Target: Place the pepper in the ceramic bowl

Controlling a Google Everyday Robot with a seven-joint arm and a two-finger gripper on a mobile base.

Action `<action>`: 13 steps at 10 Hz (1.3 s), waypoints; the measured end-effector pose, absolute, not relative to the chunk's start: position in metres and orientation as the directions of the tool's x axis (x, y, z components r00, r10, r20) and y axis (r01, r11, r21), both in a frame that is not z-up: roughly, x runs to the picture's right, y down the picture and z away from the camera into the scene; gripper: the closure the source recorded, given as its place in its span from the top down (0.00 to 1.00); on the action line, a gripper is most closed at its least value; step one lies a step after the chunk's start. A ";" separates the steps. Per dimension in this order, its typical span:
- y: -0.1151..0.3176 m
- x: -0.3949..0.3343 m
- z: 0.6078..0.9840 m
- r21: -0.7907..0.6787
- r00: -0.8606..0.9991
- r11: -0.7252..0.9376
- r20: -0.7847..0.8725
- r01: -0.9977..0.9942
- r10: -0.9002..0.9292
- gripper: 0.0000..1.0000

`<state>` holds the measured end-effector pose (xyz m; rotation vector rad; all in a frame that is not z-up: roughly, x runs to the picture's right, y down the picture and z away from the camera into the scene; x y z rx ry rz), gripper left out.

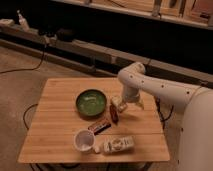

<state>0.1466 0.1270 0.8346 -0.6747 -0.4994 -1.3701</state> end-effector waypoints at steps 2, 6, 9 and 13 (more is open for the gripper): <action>0.144 0.106 0.851 -0.039 0.096 0.097 0.707 0.994 -0.700 0.80; 0.165 0.109 0.872 -0.066 0.101 0.078 0.743 0.995 -0.662 0.80; 0.160 0.094 0.881 -0.002 0.069 0.101 0.737 0.995 -0.672 0.66; 0.169 0.085 0.890 0.054 0.032 0.111 0.754 0.992 -0.656 0.42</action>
